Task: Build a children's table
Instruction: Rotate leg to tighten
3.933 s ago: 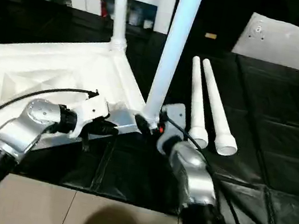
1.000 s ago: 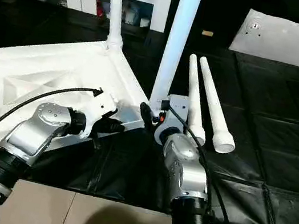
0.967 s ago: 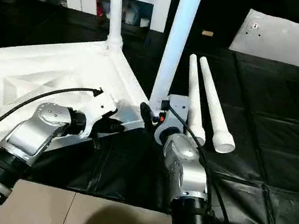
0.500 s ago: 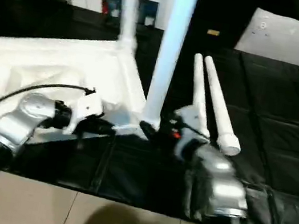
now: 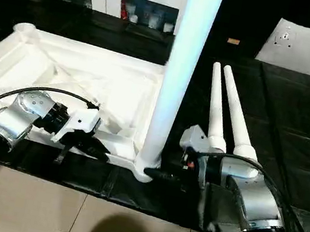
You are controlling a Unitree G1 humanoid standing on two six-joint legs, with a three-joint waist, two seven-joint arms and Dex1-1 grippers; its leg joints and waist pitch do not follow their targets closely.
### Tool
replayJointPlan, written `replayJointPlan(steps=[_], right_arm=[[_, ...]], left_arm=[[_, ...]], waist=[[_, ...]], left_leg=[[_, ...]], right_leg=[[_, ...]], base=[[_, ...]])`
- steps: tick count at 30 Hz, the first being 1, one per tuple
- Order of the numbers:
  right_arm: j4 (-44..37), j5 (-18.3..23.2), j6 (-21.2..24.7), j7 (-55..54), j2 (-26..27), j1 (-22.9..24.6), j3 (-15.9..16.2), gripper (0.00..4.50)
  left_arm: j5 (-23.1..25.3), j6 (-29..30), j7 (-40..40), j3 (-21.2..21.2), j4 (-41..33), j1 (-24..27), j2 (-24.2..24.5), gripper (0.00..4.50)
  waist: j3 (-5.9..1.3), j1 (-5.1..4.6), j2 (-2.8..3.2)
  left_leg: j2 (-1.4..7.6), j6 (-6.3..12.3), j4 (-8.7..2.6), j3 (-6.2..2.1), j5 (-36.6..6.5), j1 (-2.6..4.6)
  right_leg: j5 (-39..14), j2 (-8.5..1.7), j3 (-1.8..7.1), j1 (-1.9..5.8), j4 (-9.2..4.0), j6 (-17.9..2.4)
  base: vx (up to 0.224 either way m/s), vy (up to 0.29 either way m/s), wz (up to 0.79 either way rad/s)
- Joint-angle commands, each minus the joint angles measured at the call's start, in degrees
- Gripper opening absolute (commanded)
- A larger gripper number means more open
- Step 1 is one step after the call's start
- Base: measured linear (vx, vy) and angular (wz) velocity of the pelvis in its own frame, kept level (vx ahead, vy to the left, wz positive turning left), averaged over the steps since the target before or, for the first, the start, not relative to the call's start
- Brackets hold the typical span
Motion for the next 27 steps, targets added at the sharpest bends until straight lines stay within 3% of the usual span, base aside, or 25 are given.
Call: replayJointPlan(steps=[1,11,18,23,24,25,27], right_arm=[[0.5,-0.3,-0.7,1.0,-0.7,-1.2,0.7,3.81],[2.8,-1.5,-3.1,2.4,0.8,-2.7,2.4,2.93],[3.4,-1.2,-3.6,2.5,1.5,-2.9,2.6,2.73],[0.5,1.8,0.8,-2.1,5.0,-0.8,0.6,2.72],[0.1,1.9,1.7,-4.9,6.5,-0.3,-0.1,2.72],[0.1,1.7,2.0,-7.4,7.8,0.1,-0.6,2.72],[0.0,0.9,2.4,-13.0,10.8,1.1,-1.4,2.72]], left_arm=[[0.4,-2.4,-2.8,-1.4,-0.3,-1.7,-0.8,0.00],[1.0,-5.7,-4.0,-2.3,3.5,-3.5,-1.8,0.00],[1.6,-7.1,-3.9,-2.1,5.4,-4.1,-2.3,0.00],[0.1,-2.4,2.2,0.9,3.9,-2.8,-2.7,0.00],[-0.3,-0.9,3.9,1.6,2.7,-2.2,-2.9,0.00],[-0.6,0.6,5.6,2.3,1.7,-1.6,-3.2,0.00],[-1.0,4.0,9.7,3.7,-0.9,0.0,-3.9,0.00]], waist=[[-3.93,-0.01,0.25],[-4.14,0.40,0.37],[-3.98,0.61,0.31],[-3.96,0.49,0.36],[-3.88,0.46,0.73],[-3.84,0.23,0.50],[-3.78,-0.15,0.63]], left_leg=[[2.68,2.15,-3.96,-0.28,-14.4,0.90],[2.68,2.60,-3.77,-0.18,-12.7,0.77],[2.85,1.85,-3.90,-0.18,-14.2,0.95],[2.90,1.51,-3.99,-0.18,-14.1,0.88],[3.02,1.02,-4.16,-0.29,-14.2,0.87],[2.92,0.61,-4.24,-0.37,-14.8,0.81],[2.78,0.10,-4.34,-0.49,-15.6,0.89]], right_leg=[[-15.7,-3.62,2.35,3.11,-4.03,-13.0],[-11.1,-3.60,2.23,3.30,-3.57,-14.3],[-14.5,-3.79,1.98,3.27,-3.89,-13.7],[-14.3,-3.76,1.90,3.30,-3.82,-13.7],[-14.2,-3.76,1.94,3.26,-3.83,-13.6],[-15.0,-3.81,1.91,3.30,-3.81,-13.4],[-16.6,-3.81,1.86,3.14,-4.12,-12.8]], base=[[0.000,0.000,0.00],[0.000,0.000,0.00],[0.000,0.000,0.00],[0.000,0.000,0.00],[0.000,0.000,0.00],[0.000,0.000,0.00],[0.000,0.000,0.00]])
